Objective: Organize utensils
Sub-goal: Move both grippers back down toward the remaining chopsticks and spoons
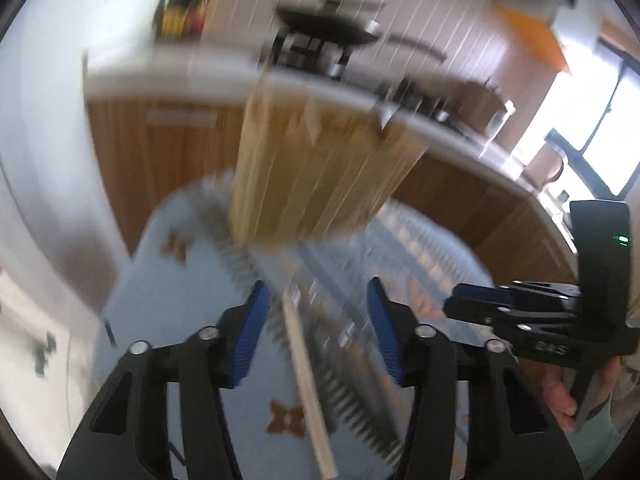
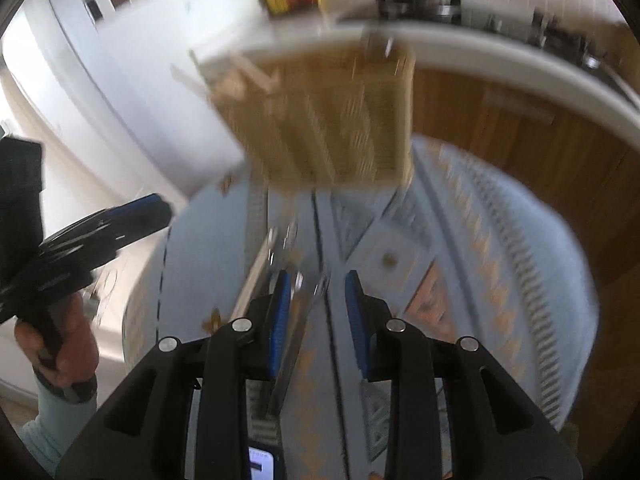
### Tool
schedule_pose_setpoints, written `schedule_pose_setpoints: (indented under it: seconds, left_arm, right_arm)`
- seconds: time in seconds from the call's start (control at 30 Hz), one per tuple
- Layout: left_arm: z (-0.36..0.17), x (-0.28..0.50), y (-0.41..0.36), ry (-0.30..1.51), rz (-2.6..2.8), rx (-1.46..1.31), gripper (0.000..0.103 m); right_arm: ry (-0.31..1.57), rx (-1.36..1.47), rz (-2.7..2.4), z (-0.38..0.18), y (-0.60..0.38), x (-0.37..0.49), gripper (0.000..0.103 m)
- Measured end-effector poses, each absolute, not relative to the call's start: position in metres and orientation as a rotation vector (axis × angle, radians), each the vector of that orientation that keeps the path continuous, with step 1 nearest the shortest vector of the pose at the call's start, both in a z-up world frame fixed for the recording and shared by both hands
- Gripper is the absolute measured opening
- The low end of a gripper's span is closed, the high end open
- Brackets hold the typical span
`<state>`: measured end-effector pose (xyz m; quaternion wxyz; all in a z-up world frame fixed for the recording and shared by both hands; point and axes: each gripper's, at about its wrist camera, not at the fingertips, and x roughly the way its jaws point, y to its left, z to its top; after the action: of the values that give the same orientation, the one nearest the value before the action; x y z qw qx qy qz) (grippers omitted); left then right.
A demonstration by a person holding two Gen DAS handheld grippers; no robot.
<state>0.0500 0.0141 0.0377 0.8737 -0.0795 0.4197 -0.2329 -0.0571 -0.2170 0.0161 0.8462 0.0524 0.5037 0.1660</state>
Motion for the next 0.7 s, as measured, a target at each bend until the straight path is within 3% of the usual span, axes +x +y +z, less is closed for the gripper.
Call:
schedule_pose_setpoints:
  seconds: [0.23, 0.57, 0.7]
  left_arm:
    - [-0.028, 0.05, 0.029, 1.027, -0.508, -0.228, 0.039]
    - [-0.042, 0.044, 0.011, 1.027, -0.525, -0.151, 0.036]
    - [-0.043, 0.047, 0.008, 1.03, -0.521, -0.14, 0.036]
  right_arm:
    - [1.09, 0.119, 0.337, -0.039, -0.199, -0.073, 0.025]
    - [1.047, -0.007, 0.296, -0.057, -0.169, -0.074, 0.025]
    - [1.035, -0.059, 0.268, -0.063, -0.156, -0.073, 0.014]
